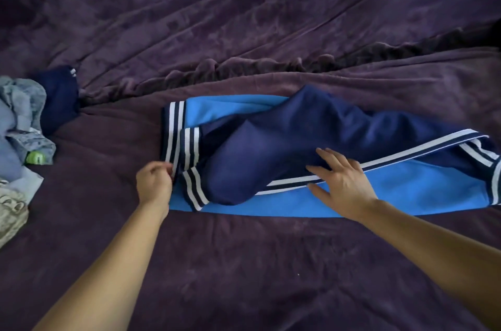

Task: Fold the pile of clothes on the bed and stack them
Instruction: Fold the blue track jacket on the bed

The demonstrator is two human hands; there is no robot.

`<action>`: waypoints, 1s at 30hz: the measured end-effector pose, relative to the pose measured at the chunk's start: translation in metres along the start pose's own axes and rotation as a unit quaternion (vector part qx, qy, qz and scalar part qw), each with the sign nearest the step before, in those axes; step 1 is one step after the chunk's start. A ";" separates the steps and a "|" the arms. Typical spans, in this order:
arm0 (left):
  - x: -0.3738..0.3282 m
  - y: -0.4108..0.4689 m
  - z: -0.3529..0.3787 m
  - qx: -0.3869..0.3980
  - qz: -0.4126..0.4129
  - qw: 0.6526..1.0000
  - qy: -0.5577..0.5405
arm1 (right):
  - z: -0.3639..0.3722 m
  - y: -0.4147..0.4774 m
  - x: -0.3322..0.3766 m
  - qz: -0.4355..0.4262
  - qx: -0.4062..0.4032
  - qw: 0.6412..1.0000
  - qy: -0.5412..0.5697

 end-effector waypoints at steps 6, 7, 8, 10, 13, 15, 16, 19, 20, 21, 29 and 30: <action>-0.029 -0.023 0.070 0.175 0.078 0.980 0.060 | 0.016 0.023 0.044 0.006 0.010 1.000 -0.012; -0.028 -0.026 0.077 0.186 0.107 0.968 0.132 | 0.030 0.024 0.046 0.017 0.048 0.998 -0.032; -0.030 -0.025 0.080 0.191 0.133 0.954 0.190 | 0.042 0.023 0.048 0.021 0.080 0.995 -0.050; -0.048 -0.015 0.073 0.175 0.189 0.941 0.221 | 0.050 0.023 0.049 0.026 0.100 0.993 -0.053; -0.075 0.024 0.034 0.063 0.202 0.948 0.236 | 0.037 0.028 0.051 0.023 0.041 0.998 -0.050; -0.082 0.036 0.004 -0.020 0.162 0.927 0.336 | 0.039 0.031 0.047 0.026 0.045 0.996 -0.069; -0.093 0.030 0.002 -0.055 0.199 0.900 0.383 | 0.044 0.031 0.044 0.035 0.066 0.994 -0.075; -0.121 -0.034 0.064 -0.019 0.521 0.751 0.406 | 0.063 0.029 0.036 0.052 0.120 0.987 -0.088; -0.107 -0.054 0.093 0.052 0.566 0.706 0.423 | 0.066 0.027 0.036 0.048 0.126 0.987 -0.085; -0.084 -0.062 0.118 0.137 0.546 0.683 0.465 | 0.066 0.026 0.033 0.042 0.126 0.988 -0.078; -0.056 -0.055 0.153 0.241 0.360 0.678 0.594 | 0.015 -0.032 -0.146 0.191 0.061 0.975 -0.100; -0.074 -0.069 0.156 0.210 0.387 0.697 0.566 | 0.003 -0.043 -0.175 0.232 0.041 0.969 -0.076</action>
Point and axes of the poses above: each hand's wrist, its own y-axis towards the middle knuckle, its own z-axis out of the palm, x = y × z, the point moved 9 cm from there along y, towards the middle knuckle, and after that the axes turned 12 degrees about z, right-handed, at the moved point
